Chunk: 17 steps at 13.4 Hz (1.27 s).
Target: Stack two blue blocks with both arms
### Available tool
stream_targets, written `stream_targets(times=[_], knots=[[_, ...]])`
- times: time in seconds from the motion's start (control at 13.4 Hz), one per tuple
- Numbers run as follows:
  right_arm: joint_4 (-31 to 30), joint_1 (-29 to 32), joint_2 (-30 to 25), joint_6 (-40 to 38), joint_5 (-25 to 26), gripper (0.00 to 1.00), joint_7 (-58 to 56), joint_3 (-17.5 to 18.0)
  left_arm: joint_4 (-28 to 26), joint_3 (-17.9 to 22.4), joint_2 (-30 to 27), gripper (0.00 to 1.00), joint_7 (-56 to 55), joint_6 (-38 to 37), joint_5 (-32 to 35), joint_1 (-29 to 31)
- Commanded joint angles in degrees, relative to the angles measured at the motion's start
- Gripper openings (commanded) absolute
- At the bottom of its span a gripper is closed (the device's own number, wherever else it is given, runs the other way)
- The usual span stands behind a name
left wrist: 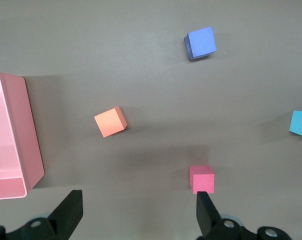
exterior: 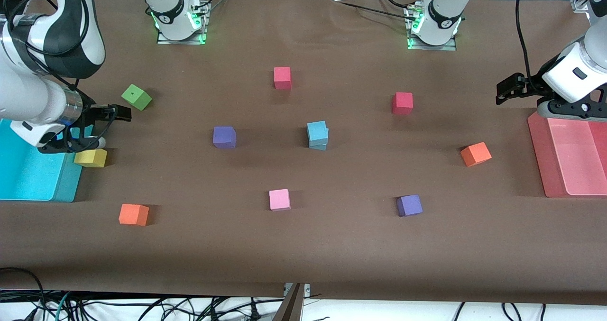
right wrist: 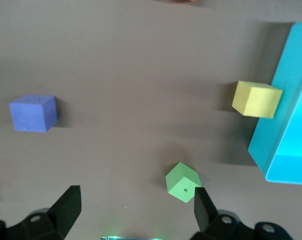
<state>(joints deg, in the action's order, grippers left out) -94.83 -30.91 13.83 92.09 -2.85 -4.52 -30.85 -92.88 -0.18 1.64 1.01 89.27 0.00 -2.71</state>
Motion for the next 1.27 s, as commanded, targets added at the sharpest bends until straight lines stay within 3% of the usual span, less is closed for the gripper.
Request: stream_targets(times=[0.0, 0.07, 0.22, 0.37, 0.67, 1.19], knots=[[1.2, 2.9, -0.9, -2.1, 1.2, 1.00, 1.7, 1.0, 0.7, -0.3, -0.7, 1.00, 0.7, -1.0, -1.1, 0.8], [1.0, 6.3, -2.0, -2.2, 1.4, 1.00, 2.1, 5.0, 0.6, -0.3, -0.7, 1.00, 0.5, -1.1, -1.1, 0.8], [1.0, 17.7, -4.8, -1.8, 1.5, 1.00, 1.8, 17.6, 0.6, -0.3, -0.7, 1.00, 0.4, -1.1, -1.1, 0.8], [1.1, 25.5, -7.3, -2.5, 4.7, 1.00, 1.3, 24.5, 0.5, -0.3, -0.7, 1.00, 0.2, -1.2, -1.2, 0.7], [1.0, 30.8, -11.8, -3.2, 3.7, 1.00, 1.5, 25.1, 0.5, -0.4, -0.8, 1.00, 0.1, -1.3, -1.3, 0.6], [0.1, 30.5, -12.2, -3.1, 3.6, 1.00, 1.8, 26.5, 0.6, -0.4, -0.9, 1.00, 0.1, -1.4, -1.3, 0.6]])
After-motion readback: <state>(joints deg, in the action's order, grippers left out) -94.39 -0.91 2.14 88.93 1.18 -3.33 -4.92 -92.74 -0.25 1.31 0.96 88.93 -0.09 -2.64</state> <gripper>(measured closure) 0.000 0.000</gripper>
